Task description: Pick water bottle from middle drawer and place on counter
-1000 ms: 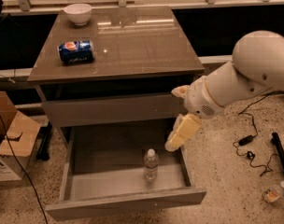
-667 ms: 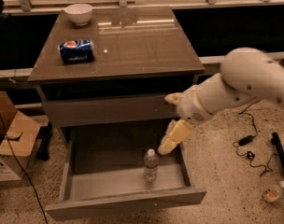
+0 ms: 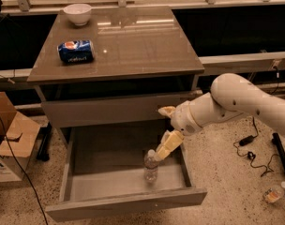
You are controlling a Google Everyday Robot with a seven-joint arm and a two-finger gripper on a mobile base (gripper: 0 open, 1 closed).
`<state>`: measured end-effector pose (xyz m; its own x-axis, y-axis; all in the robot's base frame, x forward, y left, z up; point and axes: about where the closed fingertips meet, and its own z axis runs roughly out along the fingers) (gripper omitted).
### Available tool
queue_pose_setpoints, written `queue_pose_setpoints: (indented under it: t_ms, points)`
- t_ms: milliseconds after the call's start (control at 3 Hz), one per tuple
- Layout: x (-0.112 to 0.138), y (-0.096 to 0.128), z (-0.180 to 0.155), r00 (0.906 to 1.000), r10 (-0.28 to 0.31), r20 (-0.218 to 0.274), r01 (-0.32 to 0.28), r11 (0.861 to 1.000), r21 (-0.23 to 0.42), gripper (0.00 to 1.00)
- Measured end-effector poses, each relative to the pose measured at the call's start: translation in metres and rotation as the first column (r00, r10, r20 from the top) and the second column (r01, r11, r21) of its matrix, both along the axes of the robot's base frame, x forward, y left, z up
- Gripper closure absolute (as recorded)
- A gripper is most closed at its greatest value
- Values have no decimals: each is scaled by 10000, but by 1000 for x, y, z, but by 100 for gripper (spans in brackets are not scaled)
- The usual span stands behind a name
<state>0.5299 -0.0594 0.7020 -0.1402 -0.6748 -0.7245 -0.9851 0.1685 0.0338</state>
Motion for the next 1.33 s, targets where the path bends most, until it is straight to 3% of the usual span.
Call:
queue_pose_setpoints:
  t_ms: [333, 1000, 1333]
  points:
    - [11, 0, -29, 9998, 161, -147, -154, 9988, 459, 0]
    - [17, 1, -42, 9997, 66, -235, -48, 9973, 735, 0]
    - [31, 2, -60, 9999, -40, -155, 53, 9963, 858, 0]
